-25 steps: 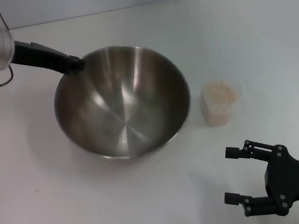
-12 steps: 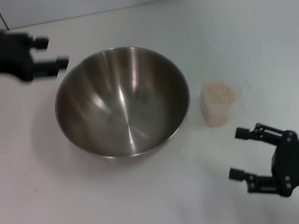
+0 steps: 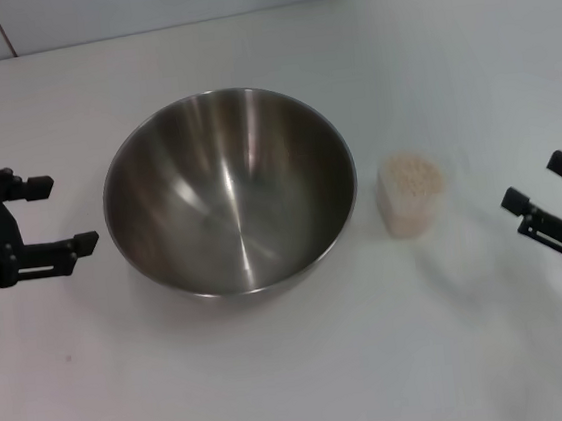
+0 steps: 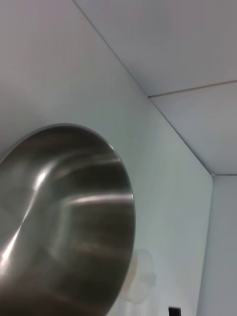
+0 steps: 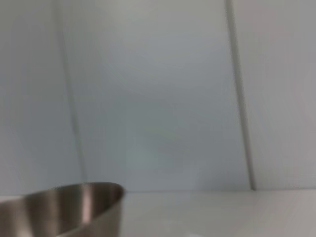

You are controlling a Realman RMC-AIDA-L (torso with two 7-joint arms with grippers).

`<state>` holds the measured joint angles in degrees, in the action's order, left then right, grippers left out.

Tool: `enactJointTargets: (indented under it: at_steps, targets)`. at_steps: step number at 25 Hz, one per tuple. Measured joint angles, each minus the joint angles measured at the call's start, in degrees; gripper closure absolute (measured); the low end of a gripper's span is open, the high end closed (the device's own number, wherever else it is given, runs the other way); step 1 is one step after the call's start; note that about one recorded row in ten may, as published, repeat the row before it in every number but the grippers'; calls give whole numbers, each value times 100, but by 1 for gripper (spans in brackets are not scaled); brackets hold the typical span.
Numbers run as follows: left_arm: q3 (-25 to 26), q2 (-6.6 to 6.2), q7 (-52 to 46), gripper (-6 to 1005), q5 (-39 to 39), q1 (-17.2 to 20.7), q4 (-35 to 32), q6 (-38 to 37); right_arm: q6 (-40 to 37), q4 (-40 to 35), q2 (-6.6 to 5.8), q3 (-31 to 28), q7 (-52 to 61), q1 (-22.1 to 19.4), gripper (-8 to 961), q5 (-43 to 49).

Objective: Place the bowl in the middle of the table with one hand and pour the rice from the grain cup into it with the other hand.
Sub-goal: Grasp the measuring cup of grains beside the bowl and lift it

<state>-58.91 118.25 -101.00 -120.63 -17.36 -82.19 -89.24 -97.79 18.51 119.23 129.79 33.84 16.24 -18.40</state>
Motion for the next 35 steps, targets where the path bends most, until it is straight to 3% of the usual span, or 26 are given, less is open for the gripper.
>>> enactJointTargets:
  at_steps: [2,17,35]
  targets:
    - [-57,19,116,184,158,164,156,39,280,-100,4,-142,-1,29,149,-3]
    - [-138,22,134,184,208,75,372,74,1782,-699,-5,-96,-40,452,186,46]
    - [-137,17,137,184,159,-60,654,74,2070,-909,-27,-152,-68,666,230,2]
